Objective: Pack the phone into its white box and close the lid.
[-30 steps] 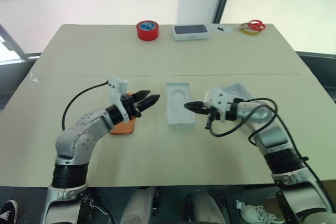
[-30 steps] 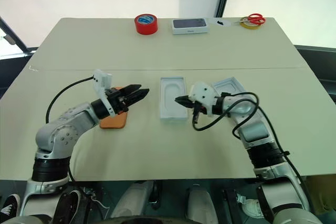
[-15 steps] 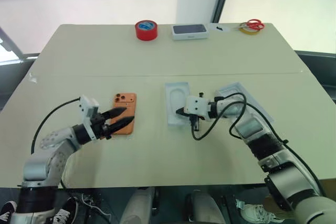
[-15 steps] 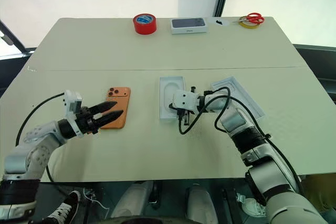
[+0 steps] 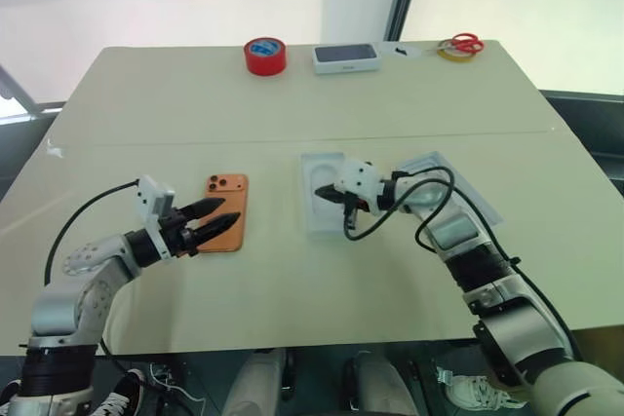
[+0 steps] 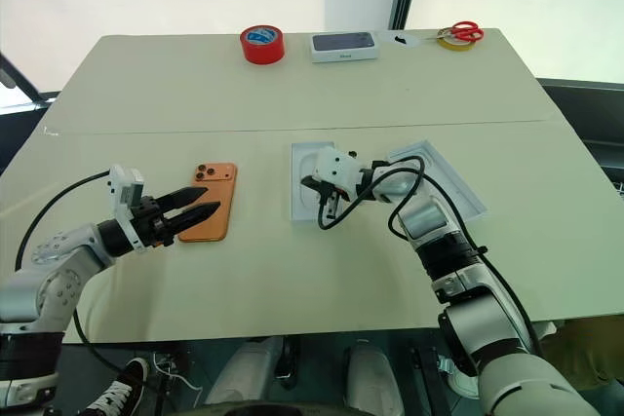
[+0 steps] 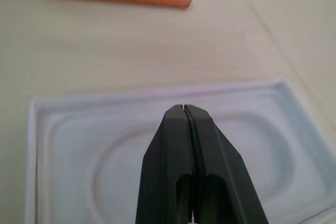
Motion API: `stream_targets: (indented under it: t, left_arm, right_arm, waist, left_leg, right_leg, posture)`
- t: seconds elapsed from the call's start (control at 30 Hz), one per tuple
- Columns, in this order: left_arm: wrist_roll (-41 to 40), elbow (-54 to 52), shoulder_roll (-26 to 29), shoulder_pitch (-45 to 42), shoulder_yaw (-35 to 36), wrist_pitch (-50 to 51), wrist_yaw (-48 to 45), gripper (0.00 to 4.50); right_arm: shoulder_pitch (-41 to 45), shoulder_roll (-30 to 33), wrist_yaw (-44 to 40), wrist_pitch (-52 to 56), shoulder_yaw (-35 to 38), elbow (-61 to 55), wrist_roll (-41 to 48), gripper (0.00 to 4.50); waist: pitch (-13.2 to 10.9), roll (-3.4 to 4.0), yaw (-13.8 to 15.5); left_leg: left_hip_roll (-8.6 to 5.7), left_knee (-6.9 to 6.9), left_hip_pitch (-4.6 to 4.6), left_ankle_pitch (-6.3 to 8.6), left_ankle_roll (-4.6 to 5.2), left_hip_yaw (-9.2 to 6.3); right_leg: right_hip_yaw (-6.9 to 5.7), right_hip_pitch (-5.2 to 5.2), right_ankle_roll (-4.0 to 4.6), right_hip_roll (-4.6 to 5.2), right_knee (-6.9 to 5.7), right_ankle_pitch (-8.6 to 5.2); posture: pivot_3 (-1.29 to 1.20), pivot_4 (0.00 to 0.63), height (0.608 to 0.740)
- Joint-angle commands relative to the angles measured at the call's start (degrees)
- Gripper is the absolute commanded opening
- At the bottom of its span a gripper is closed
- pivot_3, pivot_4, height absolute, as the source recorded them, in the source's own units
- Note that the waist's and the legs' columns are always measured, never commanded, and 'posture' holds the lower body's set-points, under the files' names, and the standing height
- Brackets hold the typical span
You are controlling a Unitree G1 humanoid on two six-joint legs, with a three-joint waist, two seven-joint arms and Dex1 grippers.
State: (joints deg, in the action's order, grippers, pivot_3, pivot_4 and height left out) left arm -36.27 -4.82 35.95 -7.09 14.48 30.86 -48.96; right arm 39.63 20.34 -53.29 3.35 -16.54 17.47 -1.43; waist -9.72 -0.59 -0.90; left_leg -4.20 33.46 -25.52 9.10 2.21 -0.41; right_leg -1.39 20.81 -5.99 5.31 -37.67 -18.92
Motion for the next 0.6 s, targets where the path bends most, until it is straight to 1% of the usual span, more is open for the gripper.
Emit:
stream_targets:
  t: [0.03, 0.07, 0.2, 0.23, 0.3, 0.37, 0.5, 0.6]
  left_arm:
    - [-3.25, 3.09, 2.03, -1.46, 4.43, 6.06, 1.99, 2.82]
    - [-4.67, 4.3, 2.57, -1.98, 5.25, 9.07, 2.54, 2.82]
    - [-4.45, 8.24, 4.21, -3.69, 6.28, 13.37, 4.07, 2.82]
    - [-3.68, 8.78, 4.36, -3.9, 6.12, 12.77, 3.99, 2.82]
    - [-5.54, 10.81, 5.1, -5.27, 6.6, 17.89, 4.51, 2.82]
    - [-6.08, 11.18, 5.58, -6.35, 6.45, 19.51, 3.76, 2.82]
    - [-3.15, 15.06, 7.15, -8.72, 3.12, 23.03, 3.98, 2.82]
    - [-2.49, 16.57, 7.14, -9.88, 1.13, 24.72, 2.97, 2.82]
  right_arm:
    - [1.78, -3.2, 3.15, -0.54, -1.19, -4.85, -1.19, 0.03]
    - [2.0, -4.33, 4.14, 0.0, -2.3, -5.14, -2.43, 0.03]
    - [4.32, -9.07, 7.37, 0.62, -6.99, -3.37, -7.36, 0.03]
    - [5.01, -10.13, 7.17, 1.75, -7.84, -2.66, -7.72, 0.03]
    - [6.89, -12.59, 6.71, 3.32, -10.47, -0.64, -9.31, 0.03]
    - [8.85, -14.94, 6.88, 4.1, -13.17, 2.27, -11.47, 0.03]
    - [11.46, -17.47, 6.27, 4.03, -16.44, 7.72, -14.24, 0.03]
    - [12.81, -17.79, 5.51, 4.45, -18.14, 11.06, -16.15, 0.03]
  waist:
    - [0.0, 0.0, -0.08]
    - [0.0, 0.0, -0.11]
    - [0.0, 0.0, -0.1]
    - [0.0, -0.01, -0.13]
    - [0.0, -0.02, -0.02]
    - [0.03, -0.07, -0.08]
    - [0.05, -0.11, -0.1]
    - [0.05, -0.1, -0.09]
  left_leg:
    - [0.0, -0.01, 0.0, -0.02, -0.02, 0.0]
    - [0.0, -0.04, 0.0, -0.04, -0.05, 0.0]
    - [0.0, -0.11, 0.0, -0.12, -0.18, 0.0]
    - [0.0, -0.11, 0.0, -0.14, -0.21, 0.0]
    - [0.0, -0.13, 0.0, -0.18, -0.26, 0.0]
    - [0.0, -0.13, 0.0, -0.2, -0.29, 0.0]
    - [-0.01, -0.16, 0.0, -0.21, -0.32, 0.0]
    - [-0.02, -0.19, 0.01, -0.24, -0.37, 0.0]
  right_leg:
    - [0.01, 0.03, 0.0, -0.01, -0.02, 0.0]
    - [0.01, 0.05, 0.0, -0.01, -0.04, 0.0]
    - [0.02, 0.17, 0.0, -0.03, -0.21, 0.0]
    - [0.02, 0.2, 0.0, -0.04, -0.25, 0.0]
    - [0.03, 0.25, 0.0, -0.05, -0.33, 0.0]
    - [0.03, 0.27, 0.0, -0.06, -0.36, 0.0]
    - [0.02, 0.28, 0.0, -0.08, -0.37, 0.0]
    - [0.02, 0.29, 0.0, -0.09, -0.39, 0.0]
  posture:
    - [0.0, 0.15, 0.738]
    - [0.0, 0.15, 0.738]
    - [0.0, 0.15, 0.738]
    - [0.0, 0.15, 0.738]
    - [0.0, 0.15, 0.738]
    - [0.0, 0.15, 0.738]
    - [0.0, 0.15, 0.738]
    - [0.0, 0.15, 0.738]
